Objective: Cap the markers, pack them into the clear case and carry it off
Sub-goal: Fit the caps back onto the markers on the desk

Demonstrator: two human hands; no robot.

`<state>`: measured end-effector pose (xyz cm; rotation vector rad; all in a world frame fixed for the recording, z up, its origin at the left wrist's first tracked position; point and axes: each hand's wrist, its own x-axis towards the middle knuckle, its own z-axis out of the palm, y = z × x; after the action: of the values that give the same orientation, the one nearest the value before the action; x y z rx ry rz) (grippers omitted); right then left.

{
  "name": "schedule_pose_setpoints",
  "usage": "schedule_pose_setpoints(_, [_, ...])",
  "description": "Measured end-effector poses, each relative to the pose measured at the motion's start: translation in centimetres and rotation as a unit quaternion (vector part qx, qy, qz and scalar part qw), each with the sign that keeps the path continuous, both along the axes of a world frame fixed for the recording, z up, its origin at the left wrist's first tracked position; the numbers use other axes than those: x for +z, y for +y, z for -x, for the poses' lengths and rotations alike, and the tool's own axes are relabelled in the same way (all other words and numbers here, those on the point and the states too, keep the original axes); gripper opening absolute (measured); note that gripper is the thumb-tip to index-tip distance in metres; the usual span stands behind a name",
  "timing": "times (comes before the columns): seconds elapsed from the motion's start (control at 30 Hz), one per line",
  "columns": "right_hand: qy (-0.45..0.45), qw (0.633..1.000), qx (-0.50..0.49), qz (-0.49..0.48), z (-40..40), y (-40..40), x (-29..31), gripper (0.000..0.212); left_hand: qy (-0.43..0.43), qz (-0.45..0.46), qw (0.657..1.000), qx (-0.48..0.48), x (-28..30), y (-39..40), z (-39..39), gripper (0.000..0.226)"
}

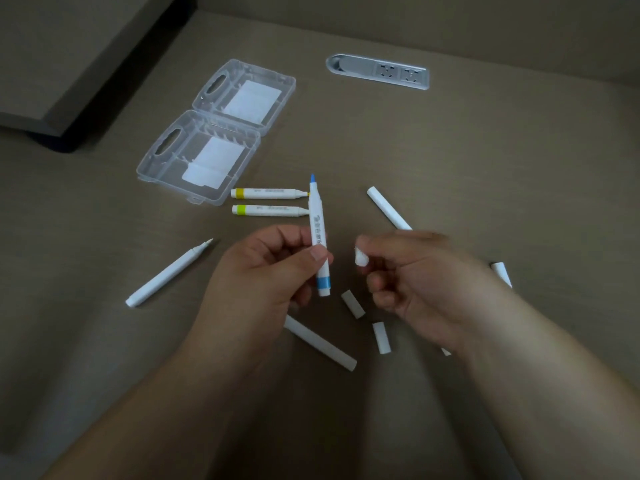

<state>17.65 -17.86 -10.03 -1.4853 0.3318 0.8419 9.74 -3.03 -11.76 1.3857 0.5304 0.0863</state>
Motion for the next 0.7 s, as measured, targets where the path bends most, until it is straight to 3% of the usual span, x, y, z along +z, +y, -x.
schedule_pose_setpoints(0.07, [-0.181,0.967,0.062,0.166,-0.2,0.2,-0.9,0.009,0.002,0.004,1.0,0.012,0.0,0.0,0.0,0.014])
schedule_pose_setpoints(0.13, [-0.343,0.875,0.151,0.305,-0.4,0.3,-1.7,0.005,0.007,0.004,1.0,0.017,0.1,0.0,0.1,0.017])
schedule_pose_setpoints(0.2, [-0.421,0.781,0.25,0.387,-0.6,0.7,-2.2,0.009,0.008,0.004,1.0,0.014,0.1,0.0,0.2,0.022])
schedule_pose_setpoints(0.27, [-0.445,0.735,0.298,0.416,-0.7,0.7,-2.6,0.015,0.005,0.01,1.0,0.018,0.1,0.0,0.3,0.026])
schedule_pose_setpoints(0.4, [-0.507,0.721,0.281,0.379,0.3,0.2,-1.5,0.013,0.002,0.018,1.0,0.02,0.0,0.4,0.7,0.018])
schedule_pose_setpoints(0.57, [-0.486,0.679,0.384,0.395,2.4,0.1,-1.6,0.017,0.013,0.028,0.999,0.027,0.0,0.3,0.8,0.011])
schedule_pose_setpoints(0.63, [-0.485,0.679,0.383,0.396,2.6,0.2,-1.9,0.014,0.014,0.023,0.999,0.026,0.0,0.2,0.8,0.01])
schedule_pose_setpoints(0.7, [-0.477,0.719,0.346,0.368,2.4,0.2,-1.8,0.011,0.018,0.019,0.999,0.025,-0.1,0.2,0.9,0.01])
